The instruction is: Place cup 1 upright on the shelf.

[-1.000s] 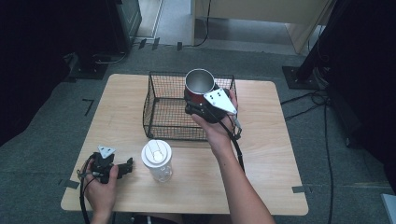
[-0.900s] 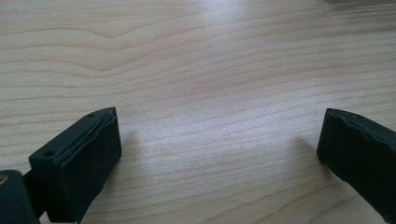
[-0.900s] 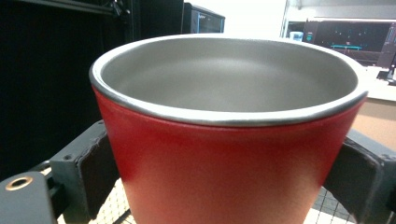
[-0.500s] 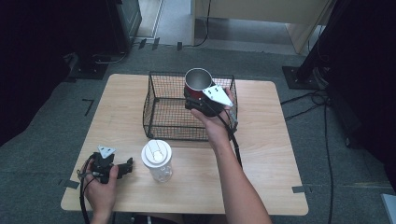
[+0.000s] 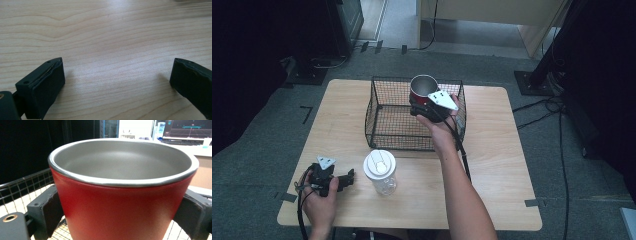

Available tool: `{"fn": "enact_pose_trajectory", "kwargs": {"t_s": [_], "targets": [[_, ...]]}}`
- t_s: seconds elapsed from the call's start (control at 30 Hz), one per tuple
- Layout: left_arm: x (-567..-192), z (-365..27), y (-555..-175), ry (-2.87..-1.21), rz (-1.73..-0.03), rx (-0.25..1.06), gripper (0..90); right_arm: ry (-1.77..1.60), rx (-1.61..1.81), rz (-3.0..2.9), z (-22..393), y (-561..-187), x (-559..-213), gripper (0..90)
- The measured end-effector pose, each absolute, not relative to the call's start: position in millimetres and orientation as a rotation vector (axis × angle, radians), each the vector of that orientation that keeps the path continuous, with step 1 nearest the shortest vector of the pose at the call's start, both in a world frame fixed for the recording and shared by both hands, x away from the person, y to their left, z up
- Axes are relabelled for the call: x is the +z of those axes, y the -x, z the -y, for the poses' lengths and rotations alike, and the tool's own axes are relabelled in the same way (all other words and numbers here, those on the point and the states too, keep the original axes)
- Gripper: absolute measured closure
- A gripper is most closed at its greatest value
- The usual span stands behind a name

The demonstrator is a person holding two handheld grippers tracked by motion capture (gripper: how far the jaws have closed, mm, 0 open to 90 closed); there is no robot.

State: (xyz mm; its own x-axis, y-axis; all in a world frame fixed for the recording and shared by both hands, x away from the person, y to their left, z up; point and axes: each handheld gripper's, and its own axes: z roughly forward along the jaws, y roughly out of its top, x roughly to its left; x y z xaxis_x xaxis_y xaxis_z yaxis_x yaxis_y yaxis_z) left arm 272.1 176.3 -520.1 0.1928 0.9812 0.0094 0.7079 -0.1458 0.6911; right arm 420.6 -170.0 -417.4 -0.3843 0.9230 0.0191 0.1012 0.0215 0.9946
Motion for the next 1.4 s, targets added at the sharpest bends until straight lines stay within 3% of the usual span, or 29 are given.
{"fn": "enact_pose_trajectory", "kwargs": {"t_s": [1.4], "targets": [[-520.0,-176.4,-272.1,-1.923,-1.573,0.641,0.4,-1.389,1.138,-1.733,178.1,-455.5,-454.1,7.5]]}}
